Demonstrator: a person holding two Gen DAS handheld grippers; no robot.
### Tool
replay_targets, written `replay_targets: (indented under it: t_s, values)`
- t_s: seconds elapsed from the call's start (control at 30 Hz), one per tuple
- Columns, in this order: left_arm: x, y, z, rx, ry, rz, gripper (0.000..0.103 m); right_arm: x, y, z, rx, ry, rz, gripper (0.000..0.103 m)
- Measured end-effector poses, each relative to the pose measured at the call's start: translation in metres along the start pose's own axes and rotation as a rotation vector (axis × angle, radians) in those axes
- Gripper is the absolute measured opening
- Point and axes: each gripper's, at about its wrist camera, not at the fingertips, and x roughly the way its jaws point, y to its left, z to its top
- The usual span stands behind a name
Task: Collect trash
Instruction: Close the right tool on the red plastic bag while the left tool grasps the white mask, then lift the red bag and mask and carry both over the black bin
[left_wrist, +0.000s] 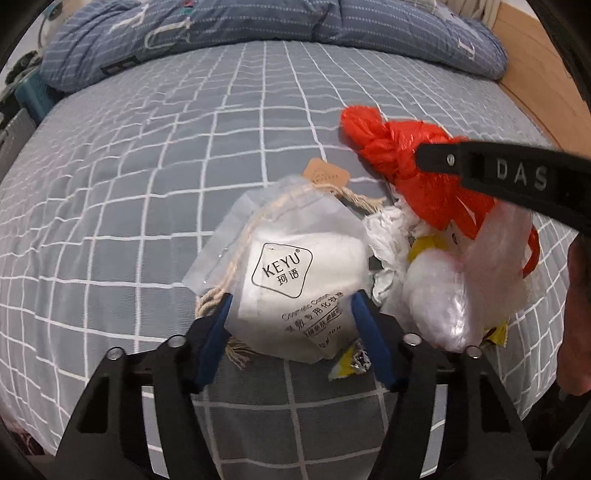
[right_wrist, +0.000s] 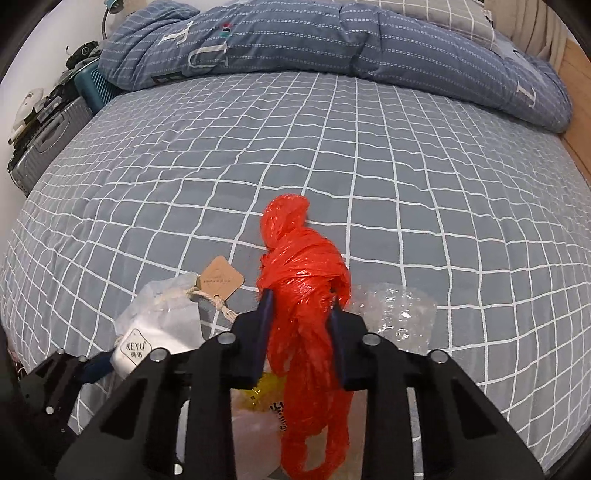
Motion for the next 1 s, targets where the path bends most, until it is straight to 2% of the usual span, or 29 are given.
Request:
replay_targets:
  t_s: [0.13, 0.37, 1.0]
  values:
    - [0.000, 0.002, -0.001, -0.004, -0.004, -0.009, 0.056, -0.002, 0.001, 0.000, 0.002, -0.009, 0.011, 0.023]
    - [-0.007, 0.001, -0.002, -0.009, -0.032, 0.001, 0.056, -0.014, 0.002, -0.001, 0.010, -0.052, 0.012, 0.022]
    - [-0.063, 0.016, -0.001, -0.031, -0.105, 0.009, 0.056, -0.058, 0.001, -0.001, 0.055, -0.135, -0.036, 0.022]
